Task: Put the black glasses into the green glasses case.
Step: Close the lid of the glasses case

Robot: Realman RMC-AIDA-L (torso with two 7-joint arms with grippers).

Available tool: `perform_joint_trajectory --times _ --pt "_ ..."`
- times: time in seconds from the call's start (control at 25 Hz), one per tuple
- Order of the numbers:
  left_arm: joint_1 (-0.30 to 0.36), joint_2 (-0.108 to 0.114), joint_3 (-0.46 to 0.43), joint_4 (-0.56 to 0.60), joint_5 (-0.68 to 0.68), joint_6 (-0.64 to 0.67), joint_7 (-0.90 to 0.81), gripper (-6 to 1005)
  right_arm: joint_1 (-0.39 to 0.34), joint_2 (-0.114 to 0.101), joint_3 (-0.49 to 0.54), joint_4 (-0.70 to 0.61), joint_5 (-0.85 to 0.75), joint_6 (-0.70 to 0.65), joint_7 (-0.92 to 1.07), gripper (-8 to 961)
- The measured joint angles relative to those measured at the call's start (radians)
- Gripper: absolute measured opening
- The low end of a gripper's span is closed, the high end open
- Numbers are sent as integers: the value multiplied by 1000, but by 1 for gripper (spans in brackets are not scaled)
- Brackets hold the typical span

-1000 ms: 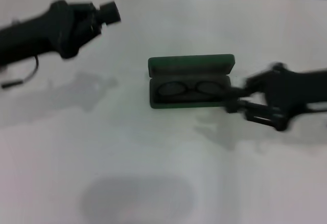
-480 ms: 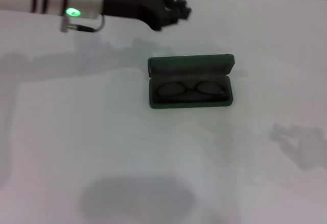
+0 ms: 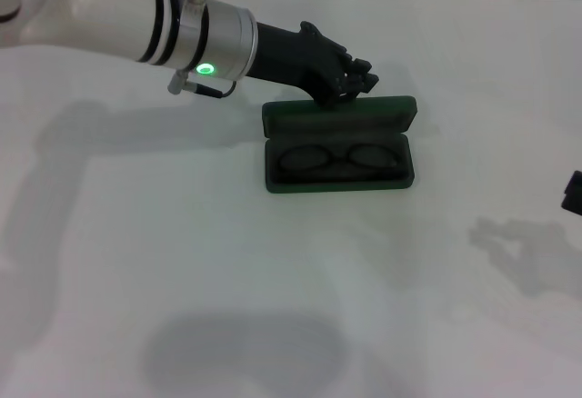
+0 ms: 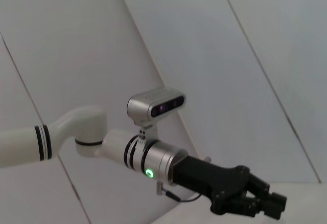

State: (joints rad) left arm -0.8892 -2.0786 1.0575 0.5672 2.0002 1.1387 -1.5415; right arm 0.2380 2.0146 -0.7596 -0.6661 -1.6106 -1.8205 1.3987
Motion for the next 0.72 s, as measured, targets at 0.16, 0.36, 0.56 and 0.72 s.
perform_joint_trajectory --times 0.16,0.36,0.56,0.72 --pt "8 -3 1 -3 3 -25 5 170 24 0 -1 19 -20 16 -3 227" --pt "10 -2 2 -25 18 -61 6 164 29 -1 -1 21 -20 21 -4 233" --pt "9 -4 2 -28 65 -57 -7 158 33 0 3 34 -20 39 -5 240" --pt "8 -4 3 -29 69 -54 -12 154 34 -1 1 34 -20 47 -6 246"
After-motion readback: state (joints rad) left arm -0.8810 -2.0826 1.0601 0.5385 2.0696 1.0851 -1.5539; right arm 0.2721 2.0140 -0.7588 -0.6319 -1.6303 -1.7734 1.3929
